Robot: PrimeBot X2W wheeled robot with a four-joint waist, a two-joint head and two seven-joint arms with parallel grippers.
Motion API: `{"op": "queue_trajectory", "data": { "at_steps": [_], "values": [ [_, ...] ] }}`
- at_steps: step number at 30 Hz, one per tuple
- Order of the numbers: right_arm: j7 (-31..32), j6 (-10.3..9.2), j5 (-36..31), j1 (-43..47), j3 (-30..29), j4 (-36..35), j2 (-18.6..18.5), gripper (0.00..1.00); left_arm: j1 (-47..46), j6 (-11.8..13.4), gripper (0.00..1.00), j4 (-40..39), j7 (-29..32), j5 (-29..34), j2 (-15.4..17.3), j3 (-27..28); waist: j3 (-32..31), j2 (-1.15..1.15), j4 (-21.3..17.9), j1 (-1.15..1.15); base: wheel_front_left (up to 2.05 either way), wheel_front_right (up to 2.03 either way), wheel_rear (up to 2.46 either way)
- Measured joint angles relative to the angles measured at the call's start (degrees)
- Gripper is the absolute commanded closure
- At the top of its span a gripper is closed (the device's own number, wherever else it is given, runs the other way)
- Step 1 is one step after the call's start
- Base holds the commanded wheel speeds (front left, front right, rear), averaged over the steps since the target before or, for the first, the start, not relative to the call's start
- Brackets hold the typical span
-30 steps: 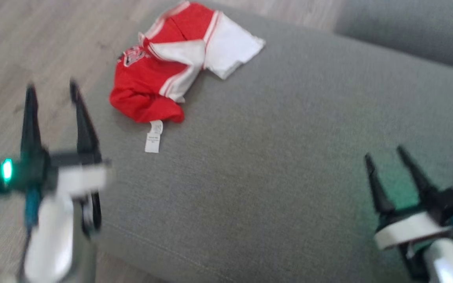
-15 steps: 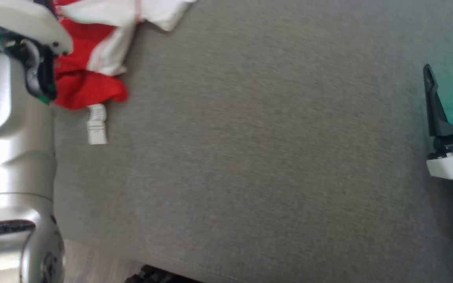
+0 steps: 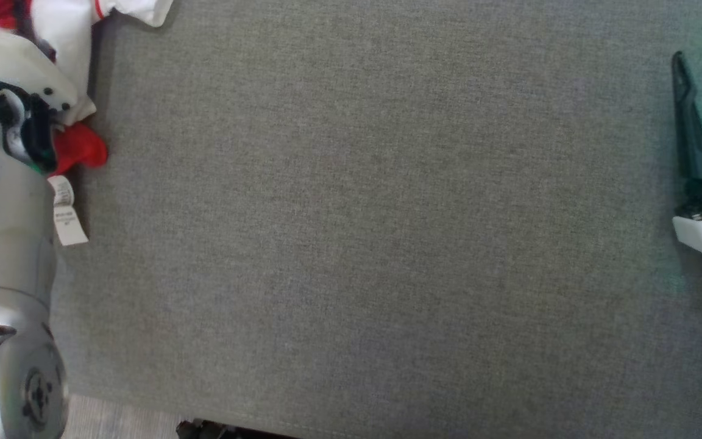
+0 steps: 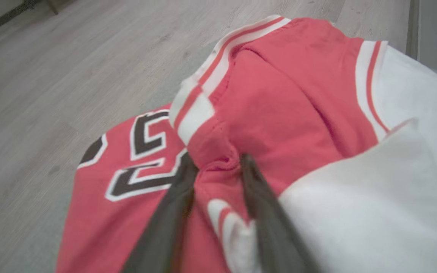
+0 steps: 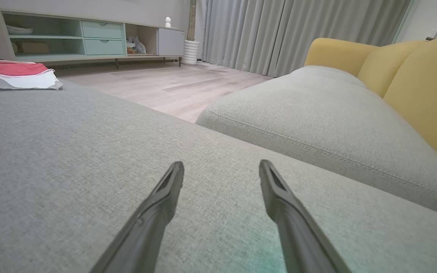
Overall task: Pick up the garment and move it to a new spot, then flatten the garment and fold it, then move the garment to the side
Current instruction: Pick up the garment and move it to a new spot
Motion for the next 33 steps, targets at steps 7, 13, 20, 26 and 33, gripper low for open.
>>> {"op": "queue_trajectory", "data": {
  "at_steps": [7,13,20,26,33],
  "values": [
    [0.0,0.00,-0.6,-0.5,0.4,2.1,1.2,0.00,-0.8,-2.6,1.00,0.0,-12.4,2.6,2.7,-2.8,-2.1,0.00,-0.5,0.01,0.00,0.00,0.00],
    [0.4,0.00,-0.5,-0.1,2.9,5.1,5.8,0.00,-2.0,-4.3,1.00,-2.1,-17.3,5.8,6.9,-6.7,-6.6,0.00,-3.0,0.01,0.00,0.00,0.00],
    [0.4,0.00,0.2,2.9,3.4,5.7,10.5,0.00,-3.5,-5.3,1.00,-7.5,-18.2,8.2,10.3,-11.1,-13.2,0.00,-6.9,0.00,0.00,0.00,0.00],
    [0.4,0.00,0.8,5.4,3.8,5.4,14.7,0.00,-4.8,-5.6,1.00,-16.0,-15.5,8.2,12.1,-16.1,-19.1,0.00,-13.5,-0.01,0.00,0.00,0.00],
    [0.4,0.00,2.6,6.6,5.7,3.8,17.4,0.00,-1.3,-6.1,1.00,-31.4,-8.7,0.4,12.1,-22.9,-23.4,0.00,-22.6,-0.01,0.00,0.00,0.00]
  ]
}}
